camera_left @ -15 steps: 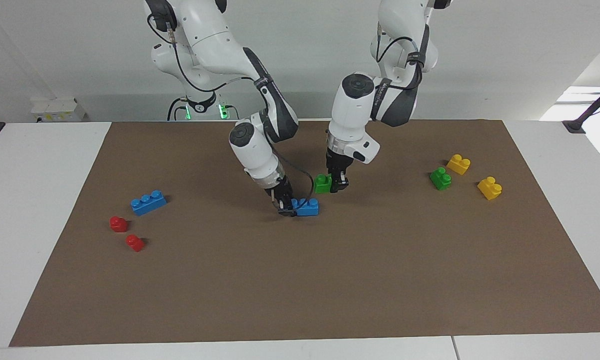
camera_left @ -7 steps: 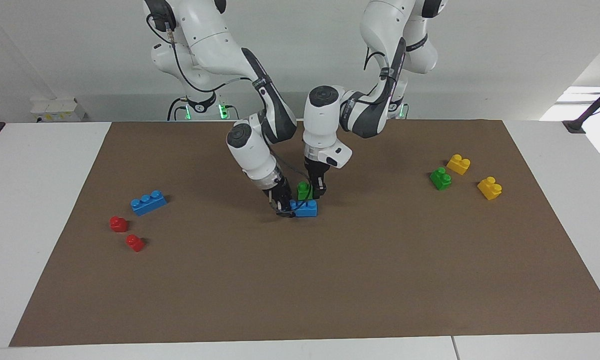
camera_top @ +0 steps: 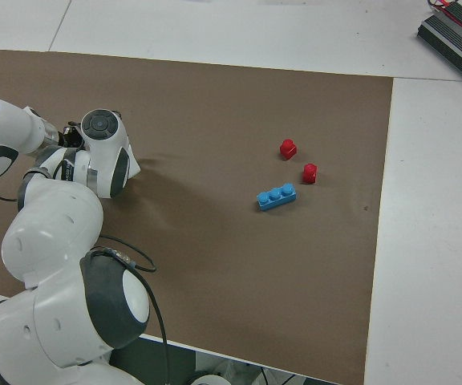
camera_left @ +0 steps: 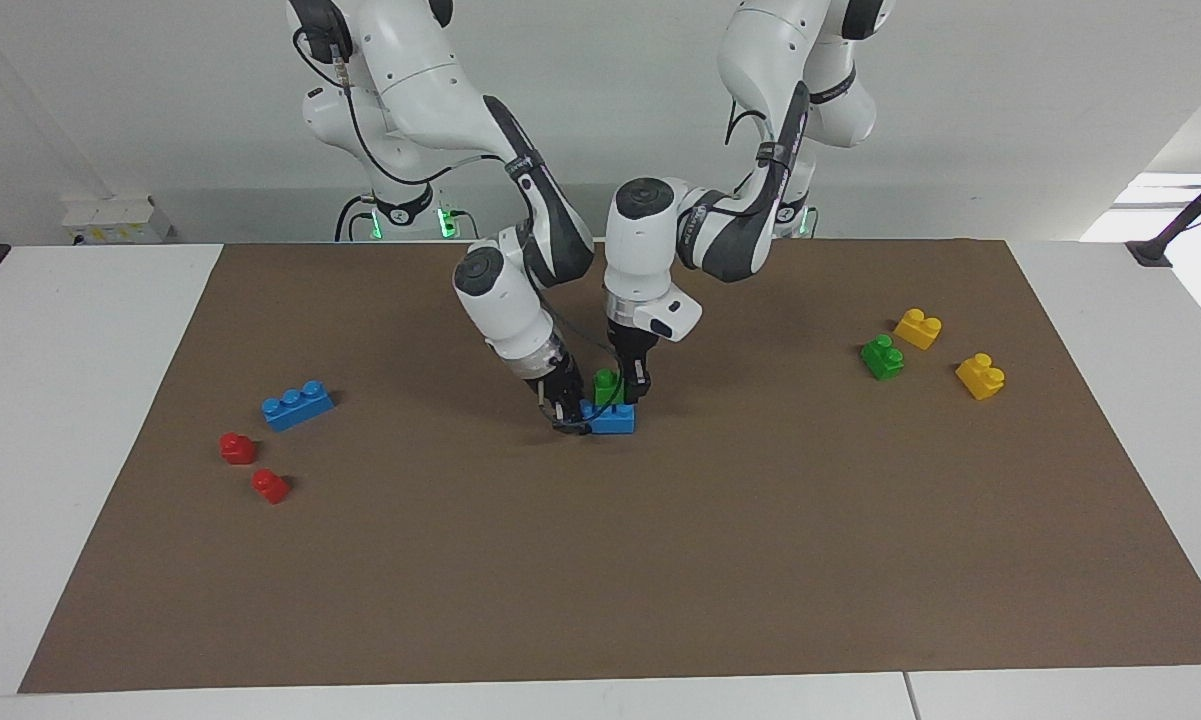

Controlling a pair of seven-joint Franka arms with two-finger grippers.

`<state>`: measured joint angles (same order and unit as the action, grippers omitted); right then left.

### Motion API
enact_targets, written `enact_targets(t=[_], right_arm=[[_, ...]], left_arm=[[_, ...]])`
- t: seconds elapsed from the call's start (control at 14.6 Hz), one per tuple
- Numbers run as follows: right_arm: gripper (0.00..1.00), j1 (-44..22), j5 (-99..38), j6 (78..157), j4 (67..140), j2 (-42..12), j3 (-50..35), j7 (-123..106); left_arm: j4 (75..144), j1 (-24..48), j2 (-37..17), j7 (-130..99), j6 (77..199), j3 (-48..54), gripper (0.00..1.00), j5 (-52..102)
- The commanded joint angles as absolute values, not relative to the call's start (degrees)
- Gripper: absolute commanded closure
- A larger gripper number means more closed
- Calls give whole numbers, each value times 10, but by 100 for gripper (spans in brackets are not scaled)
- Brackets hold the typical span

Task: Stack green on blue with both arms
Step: 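Bring the green brick onto the blue brick held by the right gripper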

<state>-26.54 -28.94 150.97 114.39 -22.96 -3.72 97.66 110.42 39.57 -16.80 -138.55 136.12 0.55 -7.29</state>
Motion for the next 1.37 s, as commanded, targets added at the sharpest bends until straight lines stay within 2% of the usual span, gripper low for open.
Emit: enact_targets(t=[0.0, 1.23, 1.3], right_arm=[[100, -257, -300, 1524, 1165, -236, -36, 955], [100, -253, -300, 1534, 1176, -235, -36, 954], [100, -252, -300, 1534, 1176, -235, -36, 954]], left_arm=[[1100, 403, -176, -1401, 1378, -5, 100, -86], [1092, 403, -214, -1400, 1398, -7, 100, -120], [1092, 402, -214, -1398, 1398, -6, 10, -138]])
